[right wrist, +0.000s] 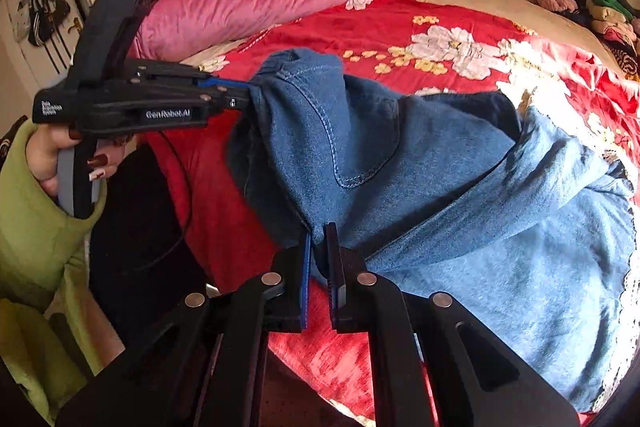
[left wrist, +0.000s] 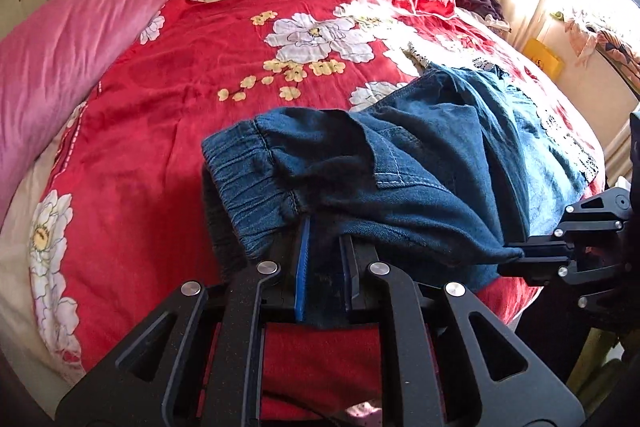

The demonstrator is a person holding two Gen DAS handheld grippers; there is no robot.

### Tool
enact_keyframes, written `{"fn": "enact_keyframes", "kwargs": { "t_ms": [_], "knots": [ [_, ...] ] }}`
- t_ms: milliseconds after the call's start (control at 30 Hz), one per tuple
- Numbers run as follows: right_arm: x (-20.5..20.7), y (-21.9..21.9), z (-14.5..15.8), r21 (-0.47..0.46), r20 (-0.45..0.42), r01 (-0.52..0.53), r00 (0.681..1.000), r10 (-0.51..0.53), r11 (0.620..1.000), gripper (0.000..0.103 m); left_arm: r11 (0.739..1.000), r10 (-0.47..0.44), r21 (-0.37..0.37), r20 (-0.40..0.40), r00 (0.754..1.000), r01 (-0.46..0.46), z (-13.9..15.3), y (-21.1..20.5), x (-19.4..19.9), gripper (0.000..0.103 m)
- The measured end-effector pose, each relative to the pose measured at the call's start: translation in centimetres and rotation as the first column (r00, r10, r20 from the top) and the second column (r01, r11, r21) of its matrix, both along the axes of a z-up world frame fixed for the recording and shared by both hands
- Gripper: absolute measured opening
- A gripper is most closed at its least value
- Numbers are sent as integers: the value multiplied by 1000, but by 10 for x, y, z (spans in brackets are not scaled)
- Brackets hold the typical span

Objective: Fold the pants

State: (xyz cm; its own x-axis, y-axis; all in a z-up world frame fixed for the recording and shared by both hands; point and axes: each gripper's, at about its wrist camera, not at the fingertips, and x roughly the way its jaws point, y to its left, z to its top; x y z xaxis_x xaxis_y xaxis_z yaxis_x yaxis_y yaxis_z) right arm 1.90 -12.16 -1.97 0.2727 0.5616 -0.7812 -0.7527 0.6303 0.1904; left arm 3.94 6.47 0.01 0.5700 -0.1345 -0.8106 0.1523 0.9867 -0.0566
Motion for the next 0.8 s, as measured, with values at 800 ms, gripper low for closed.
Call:
{"fn": "enact_keyframes", "kwargs": {
  "t_ms": [800],
  "knots": [
    [-7, -5, 19, 63, -26, 24, 999, -22, 998, 30, 1000, 14, 5, 33, 999, -14, 18, -15, -2, 26]
  ]
}}
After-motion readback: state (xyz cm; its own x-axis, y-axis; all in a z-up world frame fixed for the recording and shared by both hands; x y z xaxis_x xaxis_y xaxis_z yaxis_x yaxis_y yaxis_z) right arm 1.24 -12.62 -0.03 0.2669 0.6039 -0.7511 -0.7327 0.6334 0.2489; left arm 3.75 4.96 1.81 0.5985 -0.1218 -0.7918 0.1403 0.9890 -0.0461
